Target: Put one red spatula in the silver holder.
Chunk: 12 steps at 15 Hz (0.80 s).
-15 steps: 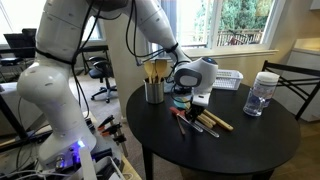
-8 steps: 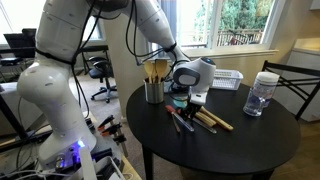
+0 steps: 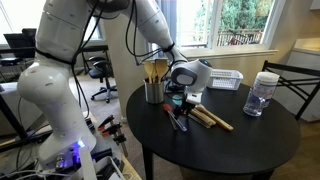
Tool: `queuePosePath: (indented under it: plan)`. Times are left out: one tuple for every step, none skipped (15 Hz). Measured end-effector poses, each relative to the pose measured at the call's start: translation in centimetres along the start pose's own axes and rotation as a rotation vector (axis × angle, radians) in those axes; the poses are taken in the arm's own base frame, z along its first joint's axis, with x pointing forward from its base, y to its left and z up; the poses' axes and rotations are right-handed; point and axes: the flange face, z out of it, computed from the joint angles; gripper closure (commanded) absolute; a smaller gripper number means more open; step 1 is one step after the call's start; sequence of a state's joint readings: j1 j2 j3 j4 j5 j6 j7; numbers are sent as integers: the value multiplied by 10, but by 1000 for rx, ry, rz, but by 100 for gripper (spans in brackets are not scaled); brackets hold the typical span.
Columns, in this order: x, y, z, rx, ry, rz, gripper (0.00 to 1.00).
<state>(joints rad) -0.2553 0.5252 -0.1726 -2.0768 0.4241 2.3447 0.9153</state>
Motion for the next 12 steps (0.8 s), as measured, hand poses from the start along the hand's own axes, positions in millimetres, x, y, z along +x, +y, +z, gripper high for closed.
queuePosePath:
  plan:
    - [-1,0,1,-2,-2,-4,0]
    - [-2,0,2,-4,-2,-6,0]
    - [-2,0,2,-4,-2,-7,0]
    - [-2,0,1,-3,-2,-7,0]
    - [-1,0,0,1,0,-6,0]
    - [0,-1,-3,6,3,-4,0]
    - [2,-2,-7,14,8,-2,0]
    - [5,-2,-11,23,13,3,0]
    - [9,-2,-14,30,18,8,0]
    - [13,-2,-17,35,22,14,0]
    - [17,-2,-19,39,25,20,0]
    - [19,-1,-20,40,26,24,0]
